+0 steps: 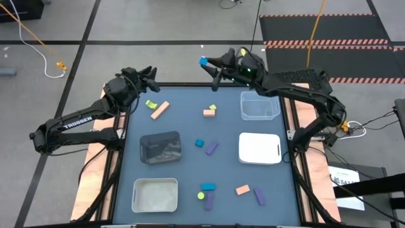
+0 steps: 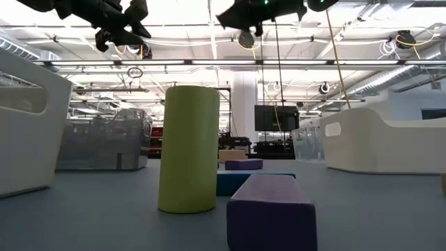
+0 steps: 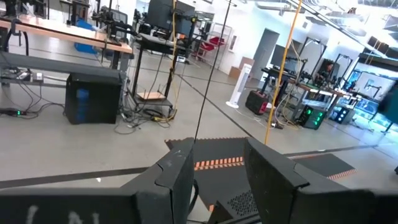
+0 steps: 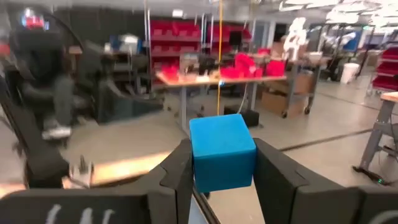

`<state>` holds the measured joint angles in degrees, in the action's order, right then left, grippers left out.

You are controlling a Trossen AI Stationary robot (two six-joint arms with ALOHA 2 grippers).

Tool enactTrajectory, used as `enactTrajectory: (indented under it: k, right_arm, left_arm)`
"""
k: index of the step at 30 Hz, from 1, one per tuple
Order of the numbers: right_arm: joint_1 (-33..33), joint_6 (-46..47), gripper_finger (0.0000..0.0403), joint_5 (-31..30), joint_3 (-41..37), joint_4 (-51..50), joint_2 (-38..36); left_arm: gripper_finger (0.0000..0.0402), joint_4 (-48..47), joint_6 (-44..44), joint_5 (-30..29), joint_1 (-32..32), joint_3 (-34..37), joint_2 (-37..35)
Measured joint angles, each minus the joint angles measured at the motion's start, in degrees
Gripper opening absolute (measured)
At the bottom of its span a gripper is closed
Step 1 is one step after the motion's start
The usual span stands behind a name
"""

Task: Sort & place blocks by color
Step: Put the top blue block into the transparent bin

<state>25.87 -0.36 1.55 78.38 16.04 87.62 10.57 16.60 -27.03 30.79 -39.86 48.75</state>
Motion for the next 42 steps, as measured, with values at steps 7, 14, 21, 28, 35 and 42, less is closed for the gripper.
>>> enactTrajectory:
  k: [7, 14, 21, 28, 35, 42]
  right_arm:
    - [-4.9, 6.6, 0.0124, -10.9, -6.8, -6.7, -5.5]
    - [-6.5, 28.2, 0.0125, -25.5, -12.5, -33.2, -12.6]
    - [-4.0, 48.4, 0.0126, -26.8, -19.8, -54.7, -16.2]
    - [-0.3, 58.3, 0.0127, -22.5, -31.3, -54.5, -16.1]
    - [1.1, 57.8, 0.0151, -20.8, -37.2, -47.7, -16.2]
    - [4.0, 50.7, 0.0221, -20.9, -37.2, -46.6, -16.2]
  left_arm:
    - [0.0140, -1.5, 0.5, 0.1, -0.4, 0.0, 0.0]
    - [0.0140, -10.8, 4.0, 3.5, -1.8, 0.0, 0.0]
    - [0.0141, -18.3, 6.8, 6.9, -2.0, 0.0, 0.0]
    - [0.0141, -24.4, 8.8, 6.5, -2.0, 0.0, 0.0]
    - [0.0140, -29.7, 9.5, 6.5, -2.0, 0.1, 3.0]
    - [0.0141, -31.0, 10.5, 6.6, -2.0, 0.1, 10.3]
